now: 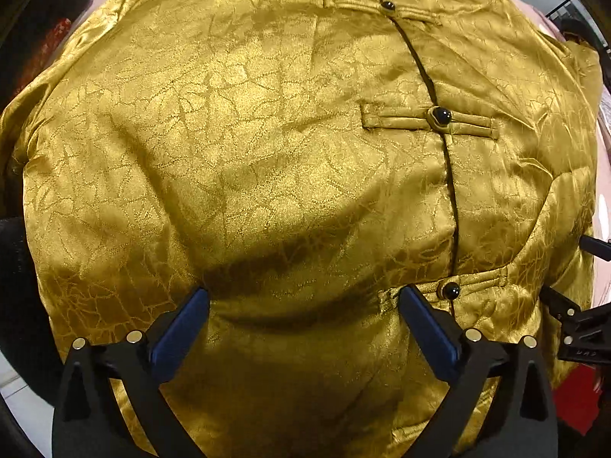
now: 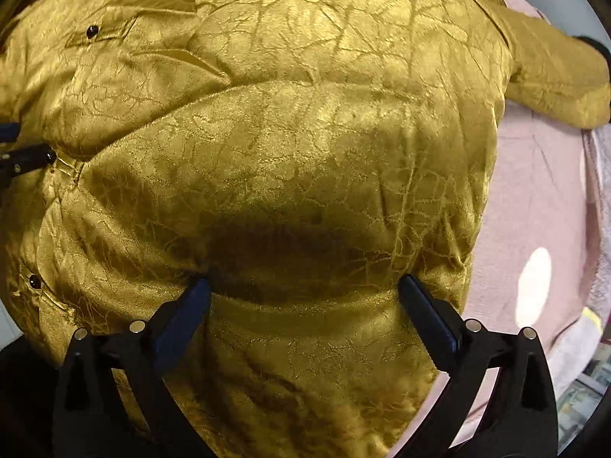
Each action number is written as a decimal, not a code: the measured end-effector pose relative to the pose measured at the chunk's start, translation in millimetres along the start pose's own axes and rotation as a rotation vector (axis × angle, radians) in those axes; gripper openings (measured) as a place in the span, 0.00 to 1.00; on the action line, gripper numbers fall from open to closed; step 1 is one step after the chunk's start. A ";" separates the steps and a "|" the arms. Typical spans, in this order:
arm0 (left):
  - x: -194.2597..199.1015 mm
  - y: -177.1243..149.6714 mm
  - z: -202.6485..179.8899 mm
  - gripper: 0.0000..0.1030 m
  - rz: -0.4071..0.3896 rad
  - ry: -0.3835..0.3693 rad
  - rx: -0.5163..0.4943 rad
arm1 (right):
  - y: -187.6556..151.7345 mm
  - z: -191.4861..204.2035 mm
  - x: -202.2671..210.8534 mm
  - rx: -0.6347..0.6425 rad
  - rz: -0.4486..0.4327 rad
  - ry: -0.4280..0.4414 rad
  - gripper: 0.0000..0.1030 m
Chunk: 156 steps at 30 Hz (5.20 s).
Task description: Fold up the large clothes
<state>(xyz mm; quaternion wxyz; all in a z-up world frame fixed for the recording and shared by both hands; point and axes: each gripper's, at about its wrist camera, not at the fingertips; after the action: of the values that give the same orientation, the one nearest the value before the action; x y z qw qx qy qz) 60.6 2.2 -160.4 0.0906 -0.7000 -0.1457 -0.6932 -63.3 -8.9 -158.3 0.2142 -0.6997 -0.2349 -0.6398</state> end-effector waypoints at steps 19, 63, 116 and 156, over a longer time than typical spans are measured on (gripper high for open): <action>24.6 4.4 11.2 0.94 -0.006 0.057 0.076 | 84.8 -72.4 63.8 -0.252 -0.083 0.133 0.95; 77.4 24.4 -37.2 0.94 -0.097 0.104 -0.051 | -58.6 -368.2 120.2 -1.164 -0.579 0.187 0.08; 107.5 -51.1 92.0 0.94 -0.211 0.127 0.300 | 171.5 85.2 217.5 0.249 -0.799 0.008 0.17; 27.3 75.6 50.0 0.95 -0.049 0.045 0.082 | 158.1 -212.2 -8.8 -0.920 -0.127 0.755 0.47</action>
<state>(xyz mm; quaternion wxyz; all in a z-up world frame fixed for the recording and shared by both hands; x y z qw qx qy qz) 132.6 -50.4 -128.7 0.1055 -0.6760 -0.1890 -0.7044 -137.3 -262.9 -148.0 -0.0806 -0.4293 0.1173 -0.8919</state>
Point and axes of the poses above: each gripper's, at about its wrist camera, not at the fingertips, and x roughly against the way its jaws point, z to its left, y to its top, and after that the axes turned 2 degrees about -z, right-handed
